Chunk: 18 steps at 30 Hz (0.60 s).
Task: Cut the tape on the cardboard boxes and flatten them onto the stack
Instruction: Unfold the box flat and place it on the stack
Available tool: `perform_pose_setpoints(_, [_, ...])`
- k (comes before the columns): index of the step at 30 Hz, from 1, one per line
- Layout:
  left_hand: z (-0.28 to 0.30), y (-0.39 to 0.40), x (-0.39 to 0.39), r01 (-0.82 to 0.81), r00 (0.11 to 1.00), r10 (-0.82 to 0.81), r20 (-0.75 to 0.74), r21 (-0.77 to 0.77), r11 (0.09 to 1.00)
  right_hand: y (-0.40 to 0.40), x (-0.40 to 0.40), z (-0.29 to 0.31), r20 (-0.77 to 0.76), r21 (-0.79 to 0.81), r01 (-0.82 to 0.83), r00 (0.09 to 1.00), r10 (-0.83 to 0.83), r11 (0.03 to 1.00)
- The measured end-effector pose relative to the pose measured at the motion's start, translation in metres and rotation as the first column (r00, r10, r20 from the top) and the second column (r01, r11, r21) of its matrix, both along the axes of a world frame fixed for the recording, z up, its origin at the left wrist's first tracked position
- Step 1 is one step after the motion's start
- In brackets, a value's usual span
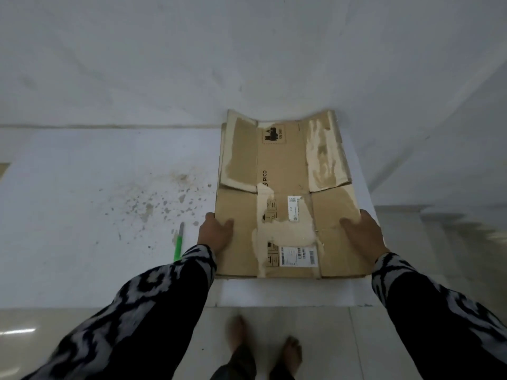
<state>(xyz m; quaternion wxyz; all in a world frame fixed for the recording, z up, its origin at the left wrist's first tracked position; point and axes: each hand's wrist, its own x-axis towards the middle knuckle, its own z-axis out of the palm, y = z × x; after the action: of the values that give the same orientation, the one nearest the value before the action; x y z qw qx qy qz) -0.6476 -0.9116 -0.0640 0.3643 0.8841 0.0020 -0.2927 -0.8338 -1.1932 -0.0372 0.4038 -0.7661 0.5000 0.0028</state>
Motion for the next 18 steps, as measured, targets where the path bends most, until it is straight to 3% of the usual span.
perform_pose_setpoints(6, [-0.01, -0.012, -0.007, -0.046, 0.996, 0.023, 0.085, 0.276, 0.96, -0.013, -0.009, -0.019, 0.022, 0.05, 0.002, 1.0, -0.003, 0.999])
perform_pose_setpoints(10, [-0.013, -0.015, -0.009, -0.053, 0.997, 0.038, 0.07, 0.215, 0.975, -0.015, -0.012, -0.021, 0.071, 0.08, 0.088, 0.993, -0.094, 0.993])
perform_pose_setpoints(14, [-0.017, -0.017, -0.012, -0.015, 0.993, -0.017, 0.118, 0.265, 0.964, -0.017, -0.011, -0.029, 0.033, 0.007, 0.061, 0.998, -0.061, 0.998])
perform_pose_setpoints(18, [-0.019, -0.02, -0.015, -0.018, 0.995, -0.009, 0.103, 0.262, 0.965, -0.015, -0.012, -0.034, 0.016, 0.043, -0.013, 1.0, 0.012, 0.999])
